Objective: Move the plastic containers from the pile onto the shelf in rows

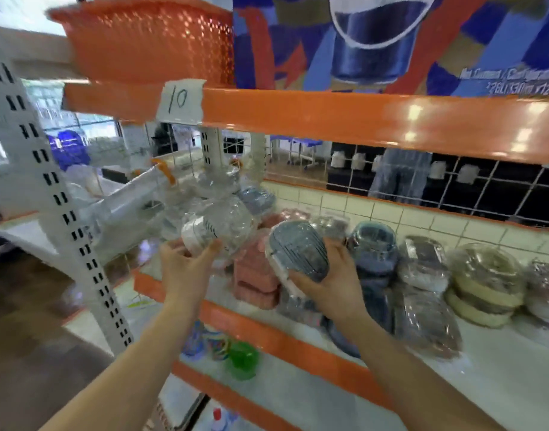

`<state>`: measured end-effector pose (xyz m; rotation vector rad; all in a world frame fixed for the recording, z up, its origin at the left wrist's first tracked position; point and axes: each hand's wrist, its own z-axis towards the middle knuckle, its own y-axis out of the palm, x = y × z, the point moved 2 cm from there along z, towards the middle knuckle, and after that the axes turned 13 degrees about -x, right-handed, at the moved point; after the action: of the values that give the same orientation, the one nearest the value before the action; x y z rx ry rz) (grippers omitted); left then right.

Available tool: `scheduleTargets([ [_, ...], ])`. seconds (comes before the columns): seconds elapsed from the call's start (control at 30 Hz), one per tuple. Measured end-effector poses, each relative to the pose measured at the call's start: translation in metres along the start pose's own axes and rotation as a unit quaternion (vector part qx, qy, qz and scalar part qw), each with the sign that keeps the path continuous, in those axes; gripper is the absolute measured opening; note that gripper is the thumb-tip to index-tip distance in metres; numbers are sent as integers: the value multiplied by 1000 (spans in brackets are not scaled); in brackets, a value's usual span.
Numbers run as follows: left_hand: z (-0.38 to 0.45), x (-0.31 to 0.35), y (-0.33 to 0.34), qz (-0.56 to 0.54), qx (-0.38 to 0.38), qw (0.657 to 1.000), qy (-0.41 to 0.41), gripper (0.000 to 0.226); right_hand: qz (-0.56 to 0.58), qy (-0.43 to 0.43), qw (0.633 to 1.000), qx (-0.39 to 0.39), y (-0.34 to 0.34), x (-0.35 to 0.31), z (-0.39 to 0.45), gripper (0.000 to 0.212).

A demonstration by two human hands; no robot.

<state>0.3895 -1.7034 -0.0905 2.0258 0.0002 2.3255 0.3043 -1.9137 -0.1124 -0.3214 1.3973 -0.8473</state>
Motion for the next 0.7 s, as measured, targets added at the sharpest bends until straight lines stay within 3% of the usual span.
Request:
scheduleTargets([
  [0.43,59,-4,-73,59,-40,997,20,57,-57,81,993,60,65,-59,20,90],
  [0.7,73,-12,-82,-8,-64,998,1,54,-104,87,989,53,72,-67,34,70],
])
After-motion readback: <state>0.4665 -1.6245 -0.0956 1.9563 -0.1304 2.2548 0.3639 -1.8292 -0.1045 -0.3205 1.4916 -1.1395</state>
